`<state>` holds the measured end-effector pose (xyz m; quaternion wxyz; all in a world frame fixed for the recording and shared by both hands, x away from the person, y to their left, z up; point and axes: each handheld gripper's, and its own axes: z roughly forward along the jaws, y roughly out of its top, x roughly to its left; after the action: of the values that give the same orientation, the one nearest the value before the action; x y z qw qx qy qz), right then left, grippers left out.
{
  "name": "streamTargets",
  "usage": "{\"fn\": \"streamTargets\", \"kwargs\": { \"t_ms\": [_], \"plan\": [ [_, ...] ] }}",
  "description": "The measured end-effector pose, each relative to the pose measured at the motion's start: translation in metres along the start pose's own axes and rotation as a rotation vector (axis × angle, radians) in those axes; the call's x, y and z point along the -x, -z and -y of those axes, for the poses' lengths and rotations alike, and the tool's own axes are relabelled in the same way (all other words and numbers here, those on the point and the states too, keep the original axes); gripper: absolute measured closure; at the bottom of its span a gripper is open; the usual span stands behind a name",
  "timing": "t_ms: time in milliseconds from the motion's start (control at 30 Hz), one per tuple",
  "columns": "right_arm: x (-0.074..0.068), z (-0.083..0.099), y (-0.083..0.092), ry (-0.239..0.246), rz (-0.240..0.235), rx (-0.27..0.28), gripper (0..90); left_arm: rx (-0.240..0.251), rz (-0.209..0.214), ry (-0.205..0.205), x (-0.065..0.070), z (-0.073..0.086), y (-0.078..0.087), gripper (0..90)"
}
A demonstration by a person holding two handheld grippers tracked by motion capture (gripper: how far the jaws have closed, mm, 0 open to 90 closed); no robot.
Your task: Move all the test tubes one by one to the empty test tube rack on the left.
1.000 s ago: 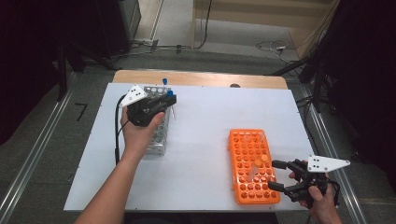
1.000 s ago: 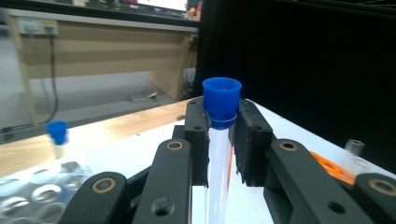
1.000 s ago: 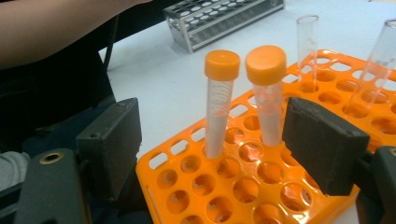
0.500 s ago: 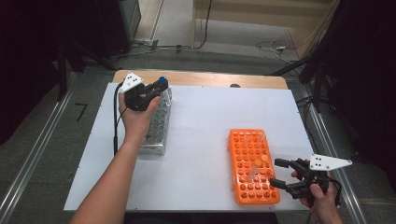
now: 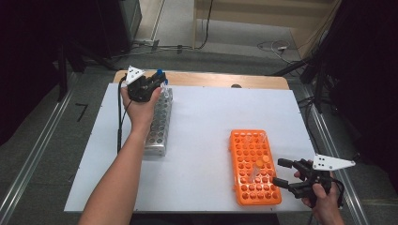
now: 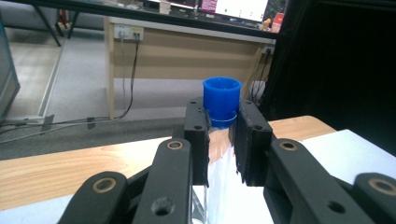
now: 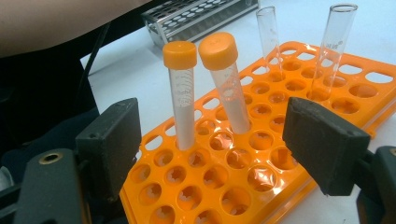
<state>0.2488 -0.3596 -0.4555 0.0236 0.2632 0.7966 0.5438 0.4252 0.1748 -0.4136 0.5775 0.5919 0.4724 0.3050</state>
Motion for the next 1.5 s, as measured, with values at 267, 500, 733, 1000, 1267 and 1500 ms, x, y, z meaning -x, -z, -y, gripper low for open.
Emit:
{"fn": "streamTargets", "kwargs": {
  "t_ms": [267,500,733,1000,1267,1500],
  "plan": [
    [0.002,0.001,0.002,-0.007,0.014,0.008,10.6,-0.039,-0.044,-0.014,-0.002,0.007,-0.011,77.0],
    [0.0,0.001,0.0,0.002,0.024,-0.002,5.8,-0.079,-0.061,-0.014,-0.001,0.011,-0.016,76.9],
    [-0.001,0.0,0.0,-0.001,0.04,-0.004,0.0,-0.156,-0.094,-0.059,0.005,0.016,-0.019,76.5],
    [-0.002,0.0,-0.001,0.0,0.061,-0.006,0.0,-0.173,-0.088,-0.028,0.001,0.015,-0.018,73.3],
    [-0.001,0.001,-0.001,0.001,0.066,-0.003,0.0,-0.195,-0.078,-0.005,0.001,0.013,-0.013,56.9],
    [-0.001,0.0,-0.002,-0.004,0.07,0.004,0.0,-0.178,-0.042,0.011,0.008,0.006,0.004,19.6]
  ]
}}
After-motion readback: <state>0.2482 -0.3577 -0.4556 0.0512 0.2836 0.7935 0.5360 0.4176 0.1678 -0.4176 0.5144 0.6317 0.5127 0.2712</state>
